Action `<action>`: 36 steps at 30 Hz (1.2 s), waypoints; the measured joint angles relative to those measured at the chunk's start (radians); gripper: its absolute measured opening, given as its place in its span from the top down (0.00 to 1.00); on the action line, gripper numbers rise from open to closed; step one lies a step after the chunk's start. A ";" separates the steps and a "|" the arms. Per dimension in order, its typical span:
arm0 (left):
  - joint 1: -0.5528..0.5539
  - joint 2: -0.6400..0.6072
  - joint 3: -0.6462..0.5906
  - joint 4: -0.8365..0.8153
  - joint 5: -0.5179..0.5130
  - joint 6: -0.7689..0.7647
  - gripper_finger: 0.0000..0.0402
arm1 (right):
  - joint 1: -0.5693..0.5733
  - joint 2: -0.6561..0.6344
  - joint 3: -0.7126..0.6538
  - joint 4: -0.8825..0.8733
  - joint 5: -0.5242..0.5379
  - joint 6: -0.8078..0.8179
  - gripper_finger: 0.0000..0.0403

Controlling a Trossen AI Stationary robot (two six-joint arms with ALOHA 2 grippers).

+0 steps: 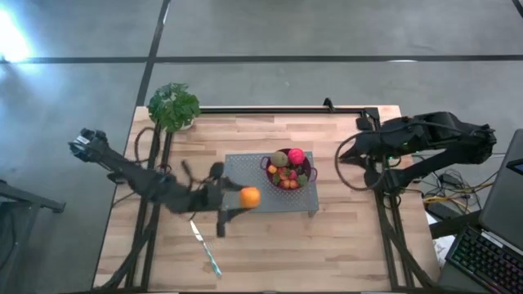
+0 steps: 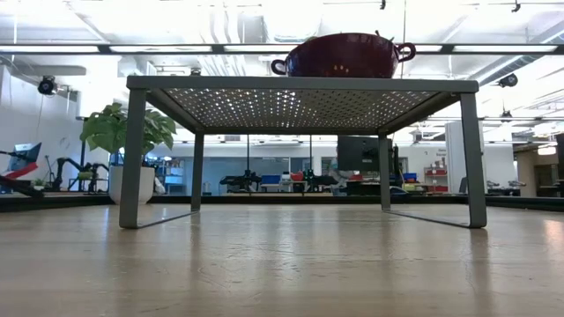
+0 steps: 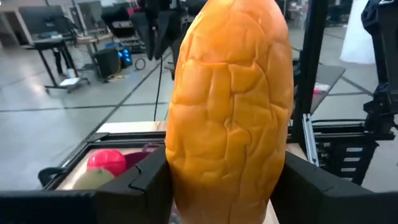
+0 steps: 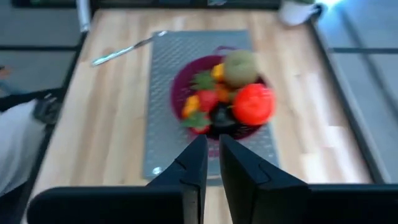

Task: Pick & Place Fruit
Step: Put the mango in the purple strainer bowl on the shelf

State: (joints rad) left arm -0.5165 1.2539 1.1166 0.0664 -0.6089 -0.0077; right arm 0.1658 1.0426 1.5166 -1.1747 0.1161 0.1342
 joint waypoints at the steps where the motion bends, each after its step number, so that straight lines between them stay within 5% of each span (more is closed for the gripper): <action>1: 0.033 0.007 0.021 -0.024 0.040 -0.001 0.47 | 0.000 -0.012 0.000 0.001 0.028 0.001 0.91; 9: 0.234 0.166 0.315 -0.419 0.141 -0.029 0.47 | -0.002 -0.092 0.000 0.001 0.252 -0.026 0.85; 22: 0.338 0.534 0.832 -0.886 0.181 -0.039 0.47 | -0.058 -0.133 0.002 0.002 0.261 -0.034 0.71; 27: 0.345 0.607 0.912 -1.002 0.182 -0.087 0.47 | -0.058 -0.131 0.002 0.001 0.261 -0.044 0.67; 36: 0.356 0.617 0.877 -1.004 0.200 -0.143 0.47 | -0.058 -0.130 0.002 0.001 0.260 -0.046 0.62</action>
State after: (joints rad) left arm -0.1609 1.8706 1.9934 -0.9380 -0.4087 -0.1510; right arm 0.1078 0.9123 1.5181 -1.1736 0.3763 0.0880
